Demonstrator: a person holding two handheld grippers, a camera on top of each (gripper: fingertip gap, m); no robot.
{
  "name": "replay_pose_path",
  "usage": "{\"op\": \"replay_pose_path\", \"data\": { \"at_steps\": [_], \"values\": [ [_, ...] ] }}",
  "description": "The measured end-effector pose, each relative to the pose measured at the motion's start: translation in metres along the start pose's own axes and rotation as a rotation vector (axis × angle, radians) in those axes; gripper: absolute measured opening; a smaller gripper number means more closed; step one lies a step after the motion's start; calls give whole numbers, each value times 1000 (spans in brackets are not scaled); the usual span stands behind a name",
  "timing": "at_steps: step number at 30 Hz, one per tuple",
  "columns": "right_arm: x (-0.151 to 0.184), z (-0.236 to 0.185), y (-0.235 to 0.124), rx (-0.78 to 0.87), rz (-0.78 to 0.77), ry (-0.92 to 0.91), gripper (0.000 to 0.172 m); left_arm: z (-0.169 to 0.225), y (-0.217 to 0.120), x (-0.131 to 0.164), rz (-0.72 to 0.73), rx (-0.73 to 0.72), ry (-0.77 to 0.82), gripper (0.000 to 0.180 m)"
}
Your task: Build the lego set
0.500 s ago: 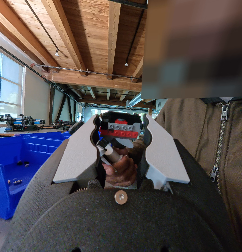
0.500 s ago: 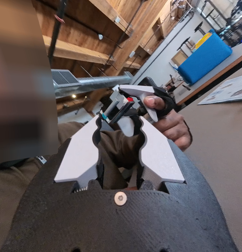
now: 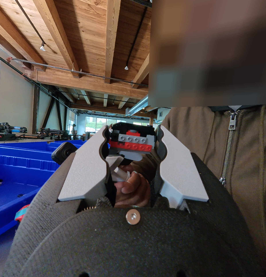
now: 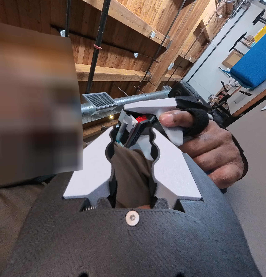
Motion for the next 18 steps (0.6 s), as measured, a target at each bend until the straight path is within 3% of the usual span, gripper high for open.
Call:
{"op": "replay_pose_path", "data": {
  "at_steps": [7, 12, 14, 17, 18],
  "values": [
    [-3, -1, -4, -5, 35, -41, 40, -2, 2, 3, -28, -24, 13, 64],
    [-15, 6, -13, 108, 42, -212, 39, -17, -1, 2, -84, -142, 23, 66],
    [-24, 7, -19, 160, 48, -295, 29, -28, -3, 1, -109, -220, 31, 68],
    [-33, 12, -27, 223, 87, -338, 0, -42, -6, 3, -114, -299, -10, 66],
    [-34, 18, -31, 262, 97, -338, 0, -48, -8, 7, -96, -321, -45, 64]
  ]
}}
Point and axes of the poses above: each gripper's, where its closed fingertips meet, y out along the fingers, x out of its underside, z = x × y across the jaws, the point moved 1 cm from there along -y, back along the fingers, and after that the axes turned 13 degrees about -y, right-handed, at the moved point
